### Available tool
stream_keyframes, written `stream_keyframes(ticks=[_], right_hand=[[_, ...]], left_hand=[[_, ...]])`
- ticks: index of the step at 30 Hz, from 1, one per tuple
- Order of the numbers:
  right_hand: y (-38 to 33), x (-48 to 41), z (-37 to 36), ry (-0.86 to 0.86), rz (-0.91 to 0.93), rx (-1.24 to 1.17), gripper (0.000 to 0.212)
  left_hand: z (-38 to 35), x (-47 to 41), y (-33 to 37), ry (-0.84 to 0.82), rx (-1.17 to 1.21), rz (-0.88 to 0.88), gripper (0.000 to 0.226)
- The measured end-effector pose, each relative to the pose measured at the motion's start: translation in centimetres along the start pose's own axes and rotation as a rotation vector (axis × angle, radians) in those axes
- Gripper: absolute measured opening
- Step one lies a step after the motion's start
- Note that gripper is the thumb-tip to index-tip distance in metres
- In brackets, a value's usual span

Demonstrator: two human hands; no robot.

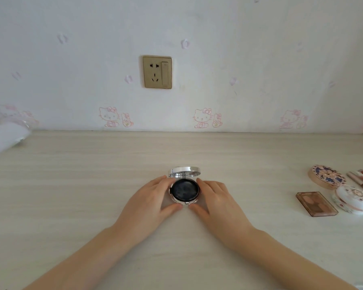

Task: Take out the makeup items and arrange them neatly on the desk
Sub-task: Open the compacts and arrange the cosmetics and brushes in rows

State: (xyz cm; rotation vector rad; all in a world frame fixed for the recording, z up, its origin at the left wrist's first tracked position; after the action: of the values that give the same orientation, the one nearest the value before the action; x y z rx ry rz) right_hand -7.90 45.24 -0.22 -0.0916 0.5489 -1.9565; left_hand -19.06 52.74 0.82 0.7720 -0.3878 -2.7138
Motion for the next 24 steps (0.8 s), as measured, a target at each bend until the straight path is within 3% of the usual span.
stream_keyframes(ticks=[4,7,24], right_hand=[[-0.8,-4.3,-1.2,-0.04,0.005,0.036,0.052],[-1.3,-7.7,-2.4,-0.045,-0.007,0.044,0.049],[-3.4,-17.7,-5.1,-0.057,-0.049,0.022,0.05]], left_hand=[[0.5,-1.8,-3.1,0.006,-0.004,0.058,0.072],[0.4,-3.0,-6.2,-0.001,0.014,0.101,0.06],[0.4,-7.9,-16.5,-0.102,-0.015,0.162,0.051]])
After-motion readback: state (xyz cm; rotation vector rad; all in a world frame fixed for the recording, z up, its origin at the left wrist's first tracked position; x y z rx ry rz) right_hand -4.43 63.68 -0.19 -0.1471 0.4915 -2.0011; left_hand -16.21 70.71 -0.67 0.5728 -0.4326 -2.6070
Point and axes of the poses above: each hand's wrist, its own x-axis away from the middle knuckle, its own z-axis out of the back of the hand, y = z × x, the point moved 10 cm from there along -x, towards the middle knuckle, and after that the axes turned 15 degrees about -z, right-handed, at the moved point
